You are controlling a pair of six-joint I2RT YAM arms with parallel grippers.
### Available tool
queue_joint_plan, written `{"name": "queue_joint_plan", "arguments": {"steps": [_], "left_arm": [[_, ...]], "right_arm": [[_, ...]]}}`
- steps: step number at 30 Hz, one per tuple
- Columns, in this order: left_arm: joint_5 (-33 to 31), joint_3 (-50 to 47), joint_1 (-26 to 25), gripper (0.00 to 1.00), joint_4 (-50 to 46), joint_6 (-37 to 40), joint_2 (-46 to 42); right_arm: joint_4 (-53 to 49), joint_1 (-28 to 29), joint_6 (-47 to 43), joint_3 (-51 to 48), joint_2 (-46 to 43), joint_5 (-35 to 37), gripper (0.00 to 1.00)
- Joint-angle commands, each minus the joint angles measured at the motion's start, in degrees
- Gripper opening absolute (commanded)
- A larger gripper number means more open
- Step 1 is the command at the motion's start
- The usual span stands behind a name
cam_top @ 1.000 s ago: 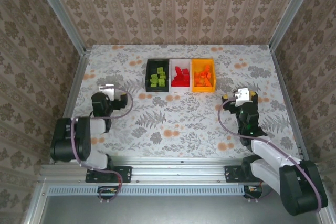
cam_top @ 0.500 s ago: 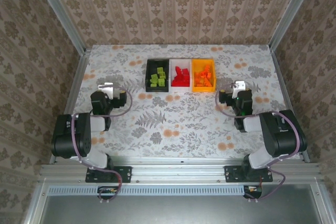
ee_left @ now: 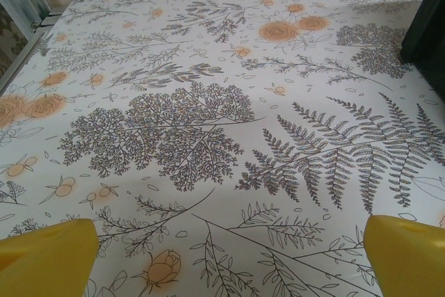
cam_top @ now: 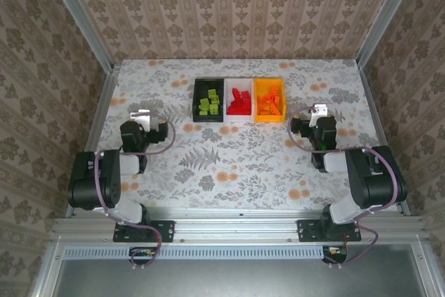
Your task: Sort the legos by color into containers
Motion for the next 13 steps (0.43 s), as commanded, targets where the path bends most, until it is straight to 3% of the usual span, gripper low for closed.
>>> {"name": "queue_joint_plan", "arguments": {"steps": [1,13], "left_arm": [[-0.5,1.1,-0.2,1.0,0.0,0.5,-0.2],[-3.0,1.6,-0.2,1.0,-1.0,-0.4,-0.3]], "right_arm": [[-0.5,0.0,1.1,0.2,-0.6,-0.9,1.0],[-0.4,0.0,1.1,0.2,-0.7,-0.9,1.0]]}}
